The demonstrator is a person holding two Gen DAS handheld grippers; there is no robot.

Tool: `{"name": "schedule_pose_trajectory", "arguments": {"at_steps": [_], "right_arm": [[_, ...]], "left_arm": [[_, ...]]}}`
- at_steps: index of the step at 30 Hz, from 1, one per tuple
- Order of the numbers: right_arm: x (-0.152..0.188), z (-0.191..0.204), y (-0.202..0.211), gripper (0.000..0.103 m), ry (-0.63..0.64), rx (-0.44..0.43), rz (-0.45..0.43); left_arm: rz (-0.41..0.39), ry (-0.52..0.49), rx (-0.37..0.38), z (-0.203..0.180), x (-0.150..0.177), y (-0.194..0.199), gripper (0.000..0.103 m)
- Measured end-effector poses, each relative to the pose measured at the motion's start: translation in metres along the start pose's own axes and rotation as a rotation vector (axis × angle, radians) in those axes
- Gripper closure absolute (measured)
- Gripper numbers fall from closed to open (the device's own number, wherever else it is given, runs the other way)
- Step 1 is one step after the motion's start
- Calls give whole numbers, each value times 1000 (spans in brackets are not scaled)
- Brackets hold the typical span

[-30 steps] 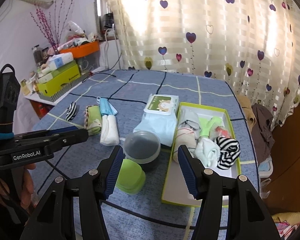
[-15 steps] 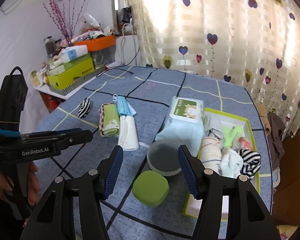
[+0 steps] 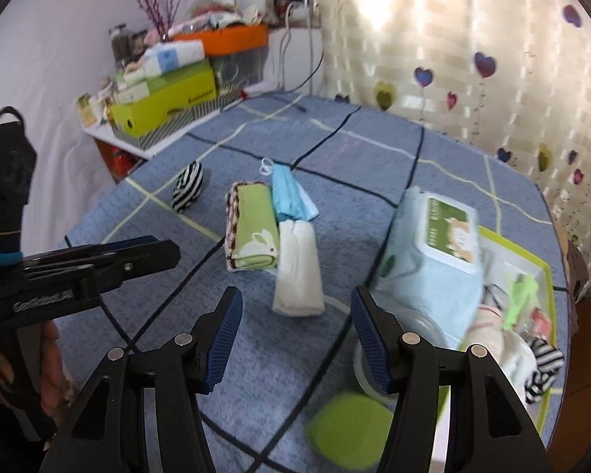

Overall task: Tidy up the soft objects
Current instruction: 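Move both tools toward the green rabbit towel and folded white cloth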

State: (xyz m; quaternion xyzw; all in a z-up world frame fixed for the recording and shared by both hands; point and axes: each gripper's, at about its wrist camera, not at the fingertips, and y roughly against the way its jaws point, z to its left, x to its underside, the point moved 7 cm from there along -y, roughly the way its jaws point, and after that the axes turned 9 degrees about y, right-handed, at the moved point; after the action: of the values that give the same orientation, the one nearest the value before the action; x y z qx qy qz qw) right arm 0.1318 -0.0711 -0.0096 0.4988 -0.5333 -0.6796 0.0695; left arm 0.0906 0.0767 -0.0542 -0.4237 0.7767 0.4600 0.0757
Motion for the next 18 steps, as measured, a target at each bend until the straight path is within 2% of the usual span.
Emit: {"name": "schedule_pose_trajectory", "arguments": {"at_steps": [11, 17, 18], "right_arm": [[-7, 3, -83, 46, 94, -10, 261], [-6, 0, -106, 47, 113, -25, 338], [-7, 0, -110, 50, 116, -28, 348]], "left_arm": [[-21, 53, 31, 20, -13, -1, 60], [-13, 76, 34, 29, -16, -7, 60], [-10, 78, 35, 30, -16, -9, 60]]}}
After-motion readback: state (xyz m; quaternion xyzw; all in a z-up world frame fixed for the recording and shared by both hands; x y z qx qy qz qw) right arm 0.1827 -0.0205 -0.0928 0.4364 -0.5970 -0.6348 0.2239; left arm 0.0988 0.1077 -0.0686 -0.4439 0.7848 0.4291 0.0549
